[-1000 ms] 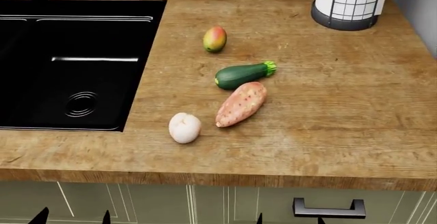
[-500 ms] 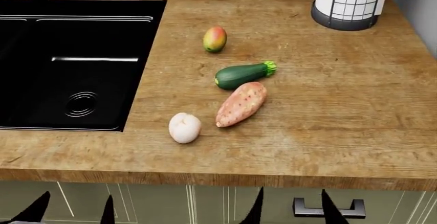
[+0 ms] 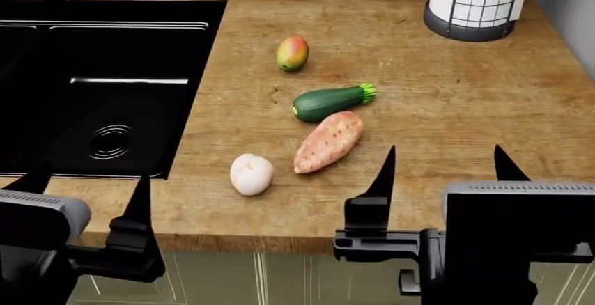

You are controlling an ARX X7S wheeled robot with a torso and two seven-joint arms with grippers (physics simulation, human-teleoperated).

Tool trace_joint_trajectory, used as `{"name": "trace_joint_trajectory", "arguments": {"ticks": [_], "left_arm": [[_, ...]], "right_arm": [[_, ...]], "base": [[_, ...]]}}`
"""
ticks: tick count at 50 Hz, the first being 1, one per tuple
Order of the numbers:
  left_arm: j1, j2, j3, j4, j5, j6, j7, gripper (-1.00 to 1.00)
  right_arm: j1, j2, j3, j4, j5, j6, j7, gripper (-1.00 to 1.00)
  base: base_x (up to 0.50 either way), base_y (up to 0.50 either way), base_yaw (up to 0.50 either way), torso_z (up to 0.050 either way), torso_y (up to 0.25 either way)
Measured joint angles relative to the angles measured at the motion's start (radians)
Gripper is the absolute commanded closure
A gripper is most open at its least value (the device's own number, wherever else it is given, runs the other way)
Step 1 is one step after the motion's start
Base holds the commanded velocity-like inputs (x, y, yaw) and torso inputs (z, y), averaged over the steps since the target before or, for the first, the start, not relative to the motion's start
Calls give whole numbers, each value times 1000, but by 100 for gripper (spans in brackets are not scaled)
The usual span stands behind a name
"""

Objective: There is a mixed pile of frozen fruits and vegetables on the counter. Locate all the frozen vegetables and place the items in a bowl on the counter. Take all the frozen fruits and defrost them in a running sink.

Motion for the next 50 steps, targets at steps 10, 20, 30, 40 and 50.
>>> {"name": "trace_joint_trajectory", "arguments": {"ticks": [10, 20, 30, 40, 50], "left_arm": [[-29, -8, -11, 17, -16, -52, -15, -100], [-30, -11, -9, 5, -20, -50, -20, -100], [-24, -15, -8, -5, -24, -40, -23, -100], [-15, -19, -7, -10, -29, -30, -26, -100], [-8, -23, -2, -23, -32, -15, -26, -100]], "right_arm": [[7, 35, 27, -46, 21, 57, -2, -100], [2, 44, 33, -56, 37, 75, -4, -100], [-10, 48, 34, -59, 48, 82, -4, -100], [-17, 50, 38, -72, 60, 91, 0, -100], [-29, 52, 42, -83, 69, 92, 5, -100]], "base": [[301, 0, 0, 0, 0], [325, 0, 0, 0, 0], [325, 0, 0, 0, 0], [323, 0, 0, 0, 0], [321, 0, 0, 0, 0]]}}
